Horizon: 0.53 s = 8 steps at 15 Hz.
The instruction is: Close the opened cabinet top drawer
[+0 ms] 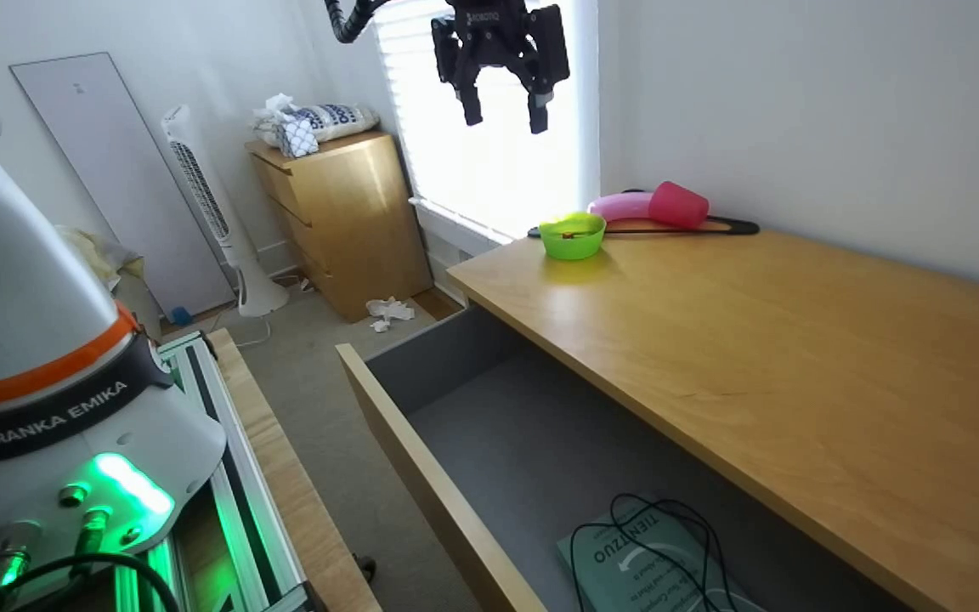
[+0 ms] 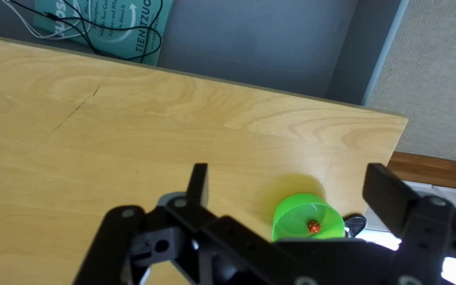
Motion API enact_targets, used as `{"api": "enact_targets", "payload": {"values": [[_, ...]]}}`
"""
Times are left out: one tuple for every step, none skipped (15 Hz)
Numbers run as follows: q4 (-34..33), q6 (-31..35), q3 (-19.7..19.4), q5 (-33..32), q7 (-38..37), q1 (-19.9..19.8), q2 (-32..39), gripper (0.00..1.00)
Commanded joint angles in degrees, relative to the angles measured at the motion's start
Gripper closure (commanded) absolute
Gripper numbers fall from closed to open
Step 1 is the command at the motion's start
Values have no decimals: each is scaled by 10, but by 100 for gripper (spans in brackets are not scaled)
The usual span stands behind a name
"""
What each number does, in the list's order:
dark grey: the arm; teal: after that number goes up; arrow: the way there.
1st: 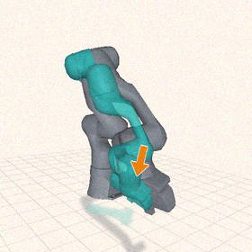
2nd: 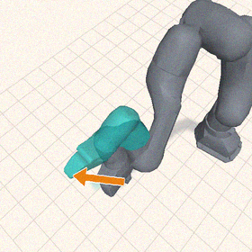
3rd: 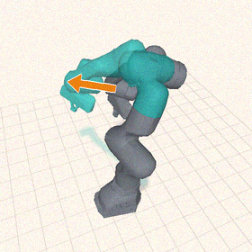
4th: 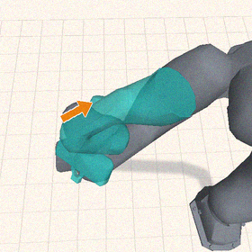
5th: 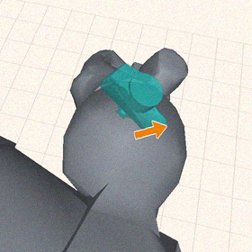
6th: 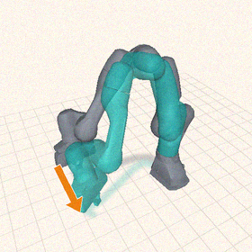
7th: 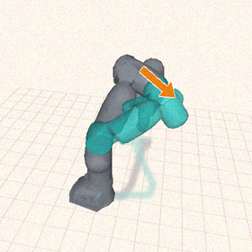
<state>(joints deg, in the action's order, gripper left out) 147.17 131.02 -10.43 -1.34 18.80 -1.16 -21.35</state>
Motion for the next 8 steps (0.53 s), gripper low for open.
{"api": "enact_targets", "payload": {"values": [[20,23,13,-44,-63,-47,1,0],[23,20,14,-59,-84,-60,2,0],[32,20,15,-84,-115,-81,4,0],[37,13,13,-96,-135,-94,8,0],[50,25,9,-110,-158,-111,12,0],[58,31,7,-118,-181,-125,17,0],[69,47,3,-128,-205,-141,22,0],[76,57,-3,-128,-222,-154,29,0]]}}
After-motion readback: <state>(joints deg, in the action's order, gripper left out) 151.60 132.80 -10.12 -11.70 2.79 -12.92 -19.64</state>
